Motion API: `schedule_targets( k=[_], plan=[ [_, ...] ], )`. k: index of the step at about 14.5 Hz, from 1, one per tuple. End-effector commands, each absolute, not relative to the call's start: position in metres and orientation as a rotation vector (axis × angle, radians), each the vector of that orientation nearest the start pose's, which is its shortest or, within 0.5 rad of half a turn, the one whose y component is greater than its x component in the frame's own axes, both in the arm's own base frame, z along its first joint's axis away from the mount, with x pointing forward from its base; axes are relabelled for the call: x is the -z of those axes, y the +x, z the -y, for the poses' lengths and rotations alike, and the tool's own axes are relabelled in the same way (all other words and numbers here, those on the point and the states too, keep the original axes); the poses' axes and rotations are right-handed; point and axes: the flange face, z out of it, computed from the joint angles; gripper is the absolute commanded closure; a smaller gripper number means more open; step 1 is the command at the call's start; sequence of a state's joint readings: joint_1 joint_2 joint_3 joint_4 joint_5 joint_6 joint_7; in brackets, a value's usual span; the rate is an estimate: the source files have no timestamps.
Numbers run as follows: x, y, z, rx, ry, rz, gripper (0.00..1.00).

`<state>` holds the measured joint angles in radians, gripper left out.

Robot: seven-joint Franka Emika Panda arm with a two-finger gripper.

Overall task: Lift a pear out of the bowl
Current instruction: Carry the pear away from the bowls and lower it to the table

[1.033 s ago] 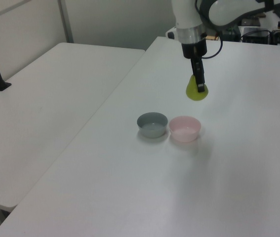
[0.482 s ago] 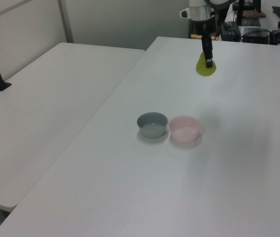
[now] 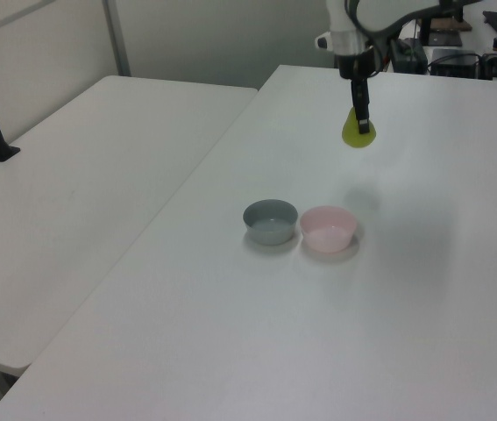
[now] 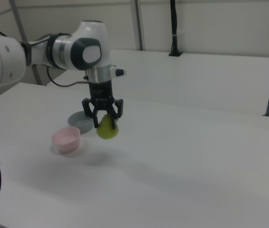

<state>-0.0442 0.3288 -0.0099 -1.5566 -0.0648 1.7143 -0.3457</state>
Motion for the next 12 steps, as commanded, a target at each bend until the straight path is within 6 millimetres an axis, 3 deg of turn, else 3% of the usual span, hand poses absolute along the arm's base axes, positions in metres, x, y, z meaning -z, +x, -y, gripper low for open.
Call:
schedule_targets(
  k=[1,4,7,8,10,12],
  plan=[
    [-0.411,0.65,0.039,-0.291,-3.151,0.514,0.69],
    [-0.367,0.661,0.038,-0.329,-3.194,0.49,0.68],
    [-0.359,0.663,0.034,-0.335,-3.199,0.491,0.63],
    [-0.355,0.665,0.035,-0.325,-3.202,0.489,0.52],
    [-0.35,0.666,0.035,-0.328,-3.207,0.454,0.11],
    [-0.352,0.666,0.035,-0.322,-3.213,0.432,0.0]
  ],
)
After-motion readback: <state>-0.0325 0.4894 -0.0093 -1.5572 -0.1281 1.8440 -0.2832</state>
